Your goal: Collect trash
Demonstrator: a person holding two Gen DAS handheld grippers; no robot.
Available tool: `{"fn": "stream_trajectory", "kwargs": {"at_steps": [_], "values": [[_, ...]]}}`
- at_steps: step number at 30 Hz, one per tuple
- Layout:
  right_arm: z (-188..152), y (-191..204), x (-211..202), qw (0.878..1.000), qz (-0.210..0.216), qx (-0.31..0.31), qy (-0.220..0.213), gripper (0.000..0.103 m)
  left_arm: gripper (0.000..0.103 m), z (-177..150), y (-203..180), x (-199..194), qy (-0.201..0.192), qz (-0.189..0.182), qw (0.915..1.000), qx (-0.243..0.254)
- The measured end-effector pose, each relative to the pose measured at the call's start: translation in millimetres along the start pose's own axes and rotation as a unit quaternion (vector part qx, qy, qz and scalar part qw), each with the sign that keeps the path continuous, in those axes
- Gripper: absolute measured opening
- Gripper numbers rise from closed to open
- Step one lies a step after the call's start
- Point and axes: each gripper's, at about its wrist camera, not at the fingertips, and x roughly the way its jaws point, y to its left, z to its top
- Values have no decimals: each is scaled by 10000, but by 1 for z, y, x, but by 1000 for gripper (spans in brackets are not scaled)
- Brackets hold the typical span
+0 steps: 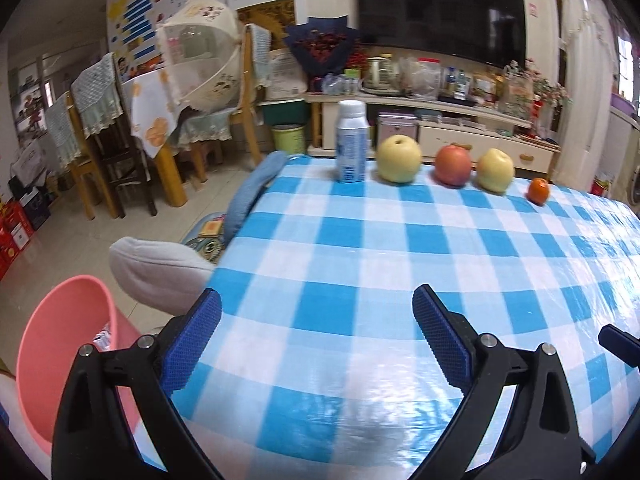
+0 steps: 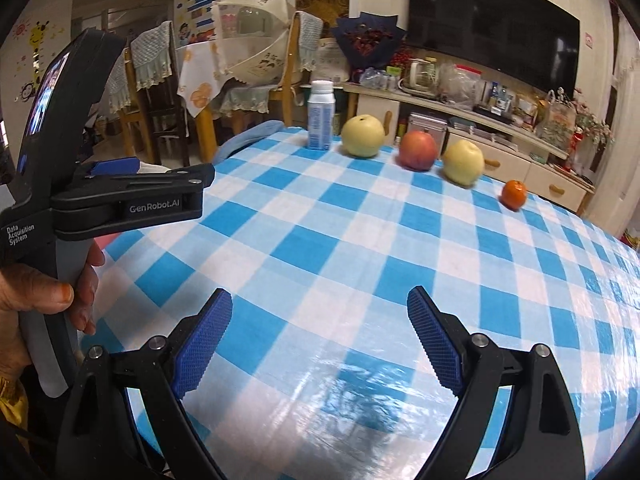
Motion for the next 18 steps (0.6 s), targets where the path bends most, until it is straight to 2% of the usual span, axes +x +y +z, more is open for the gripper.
{"fn": "stream_trajectory", "kwargs": {"at_steps": [6,18], "values": [[-11,-23,-12,9997,-164,153,-43,89,97,-5,-24,-3,-43,-246,9996,94],[-41,-78,-49,9940,-811,718,-160,89,97,-19,-78,-27,-139,-804,9955,481]]}}
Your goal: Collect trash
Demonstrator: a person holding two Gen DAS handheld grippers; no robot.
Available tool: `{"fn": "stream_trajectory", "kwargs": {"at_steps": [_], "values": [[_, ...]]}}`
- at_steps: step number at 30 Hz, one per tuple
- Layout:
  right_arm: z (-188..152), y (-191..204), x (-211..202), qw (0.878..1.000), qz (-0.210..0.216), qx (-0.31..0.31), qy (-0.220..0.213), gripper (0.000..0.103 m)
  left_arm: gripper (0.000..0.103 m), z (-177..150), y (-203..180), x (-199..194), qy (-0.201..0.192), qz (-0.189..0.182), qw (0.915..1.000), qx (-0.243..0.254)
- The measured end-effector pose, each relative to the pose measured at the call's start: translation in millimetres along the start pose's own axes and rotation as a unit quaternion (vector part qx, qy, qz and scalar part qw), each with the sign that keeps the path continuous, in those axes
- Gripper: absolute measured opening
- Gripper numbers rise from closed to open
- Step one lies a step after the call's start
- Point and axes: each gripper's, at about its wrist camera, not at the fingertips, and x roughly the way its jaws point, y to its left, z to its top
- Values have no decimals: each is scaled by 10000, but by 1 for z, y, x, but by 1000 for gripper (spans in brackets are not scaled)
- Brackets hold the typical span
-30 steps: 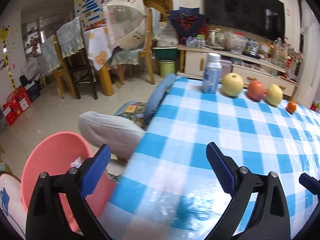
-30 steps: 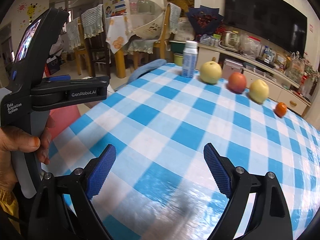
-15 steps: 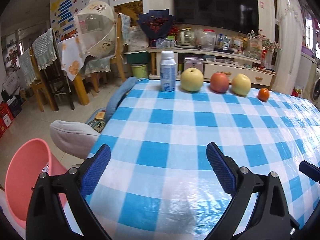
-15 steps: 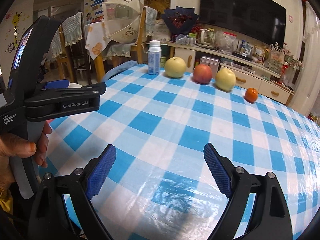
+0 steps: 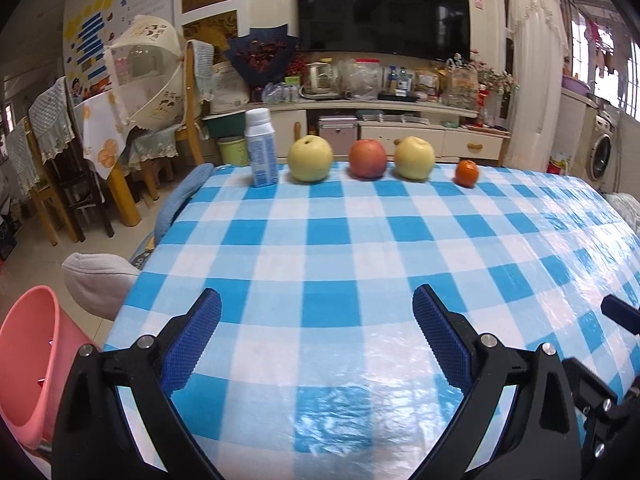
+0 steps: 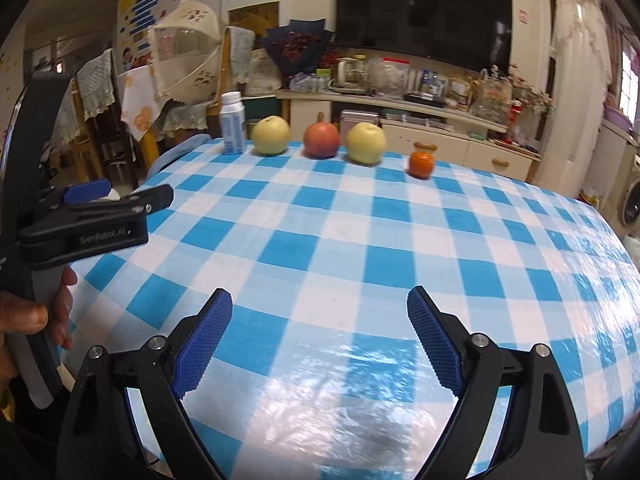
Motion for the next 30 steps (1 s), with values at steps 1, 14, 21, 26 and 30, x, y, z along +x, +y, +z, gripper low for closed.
{"fn": "stream_trajectory", "kwargs": {"at_steps": [1,14,21,26,30], "values": [[-1,-5,-3,10000,-44,35,-19,89,97,-1,-5,-2,-6,-63,10000,30],[-18,-23,-42,9986,-395,153,-317,89,99,-13,-43,-35,-274,-471,9982,246],[-24,-25,-54,9978,-450,178,-448,89,99,-20,-41,-48,-319,-290,9989,191],[-27,-25,-63,9968,-509,175,-584,89,99,-21,-34,-55,-338,-284,9990,16],[-29,-25,-67,9963,-551,180,-641,90,99,-23,-30,-55,-248,-276,9993,-103]]}}
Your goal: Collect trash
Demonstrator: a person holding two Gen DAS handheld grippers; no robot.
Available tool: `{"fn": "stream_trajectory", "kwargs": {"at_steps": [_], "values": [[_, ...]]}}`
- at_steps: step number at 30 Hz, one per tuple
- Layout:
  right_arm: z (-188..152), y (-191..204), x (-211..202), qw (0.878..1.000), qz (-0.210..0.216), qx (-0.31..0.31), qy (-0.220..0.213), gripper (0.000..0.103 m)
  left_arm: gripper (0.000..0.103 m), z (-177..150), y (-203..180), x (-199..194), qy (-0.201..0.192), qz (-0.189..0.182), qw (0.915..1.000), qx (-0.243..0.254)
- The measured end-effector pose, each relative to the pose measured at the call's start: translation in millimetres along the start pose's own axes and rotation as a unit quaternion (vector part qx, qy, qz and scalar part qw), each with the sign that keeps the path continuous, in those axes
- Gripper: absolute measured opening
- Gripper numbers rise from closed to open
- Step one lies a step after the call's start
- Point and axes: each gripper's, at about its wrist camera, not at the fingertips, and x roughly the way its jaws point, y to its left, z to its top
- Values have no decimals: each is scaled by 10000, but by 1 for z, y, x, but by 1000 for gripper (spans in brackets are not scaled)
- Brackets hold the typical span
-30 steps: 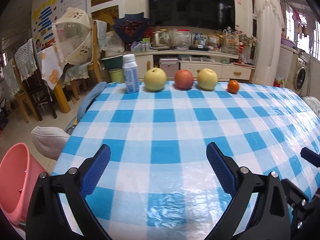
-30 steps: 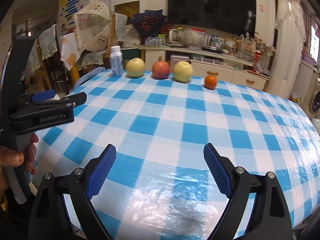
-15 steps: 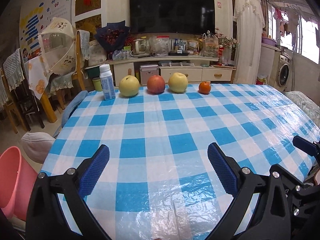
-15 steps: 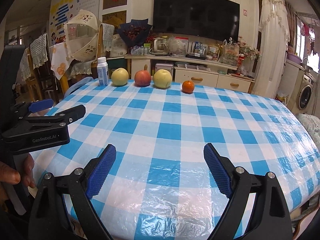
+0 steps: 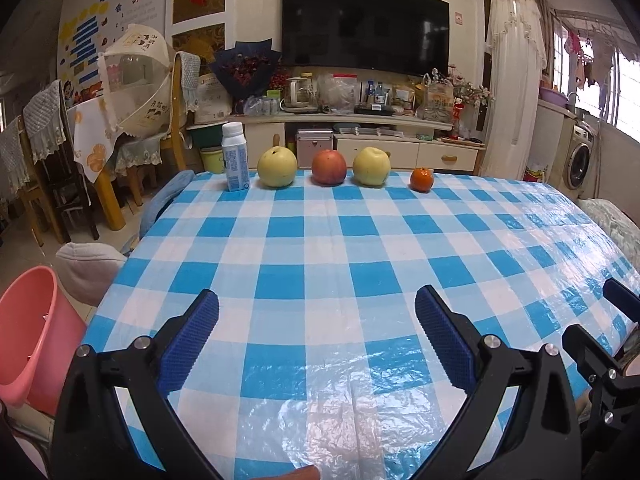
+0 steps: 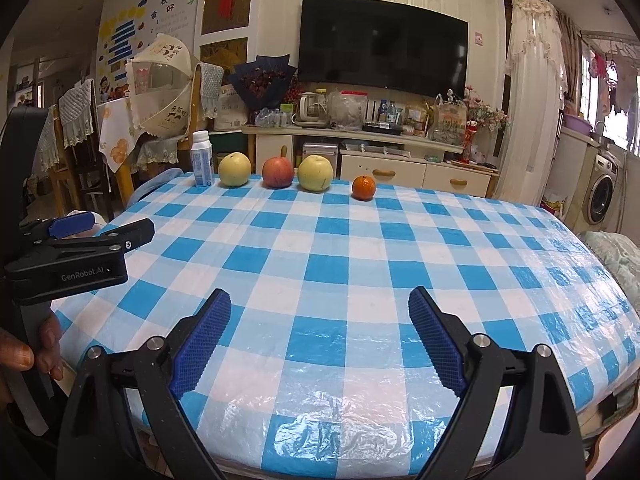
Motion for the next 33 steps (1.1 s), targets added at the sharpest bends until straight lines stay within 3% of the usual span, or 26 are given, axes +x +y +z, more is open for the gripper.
{"fn": "stream_trajectory", "kwargs": {"at_steps": [33], "values": [[-13,4,12,9997,-65,-234,-1,94,99,-2,-8,3,-189,259,9990,304]]}}
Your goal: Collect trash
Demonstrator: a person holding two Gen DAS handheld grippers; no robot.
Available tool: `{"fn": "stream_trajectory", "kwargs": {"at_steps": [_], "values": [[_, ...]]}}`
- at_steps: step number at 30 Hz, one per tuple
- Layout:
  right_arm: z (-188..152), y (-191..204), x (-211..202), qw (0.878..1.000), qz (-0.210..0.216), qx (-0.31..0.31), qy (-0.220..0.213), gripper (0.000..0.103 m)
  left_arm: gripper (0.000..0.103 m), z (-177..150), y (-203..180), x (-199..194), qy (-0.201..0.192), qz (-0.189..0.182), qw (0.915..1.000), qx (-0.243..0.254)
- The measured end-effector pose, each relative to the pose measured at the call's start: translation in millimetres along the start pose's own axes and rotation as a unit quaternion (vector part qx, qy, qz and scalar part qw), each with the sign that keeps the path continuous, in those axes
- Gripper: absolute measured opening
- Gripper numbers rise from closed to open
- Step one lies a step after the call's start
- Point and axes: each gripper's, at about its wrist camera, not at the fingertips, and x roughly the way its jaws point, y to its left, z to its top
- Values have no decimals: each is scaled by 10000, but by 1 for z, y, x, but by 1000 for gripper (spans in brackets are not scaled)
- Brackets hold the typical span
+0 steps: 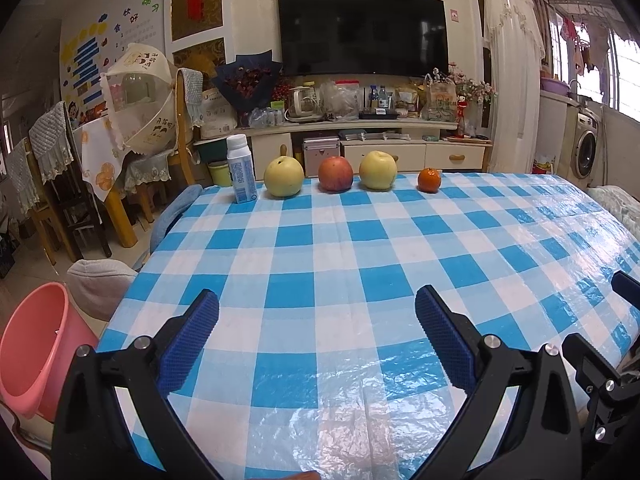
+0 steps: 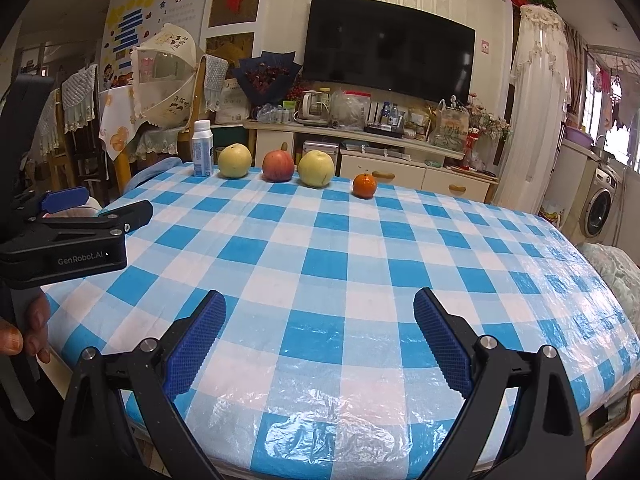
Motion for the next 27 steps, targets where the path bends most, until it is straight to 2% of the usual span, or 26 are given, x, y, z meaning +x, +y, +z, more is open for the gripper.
{"fn": "stream_trajectory", "kwargs": {"at_steps": [27], "values": [[11,-2,15,9996,210,-151,-84,94,99,3,-13,14,-89,182,9994,294]]}}
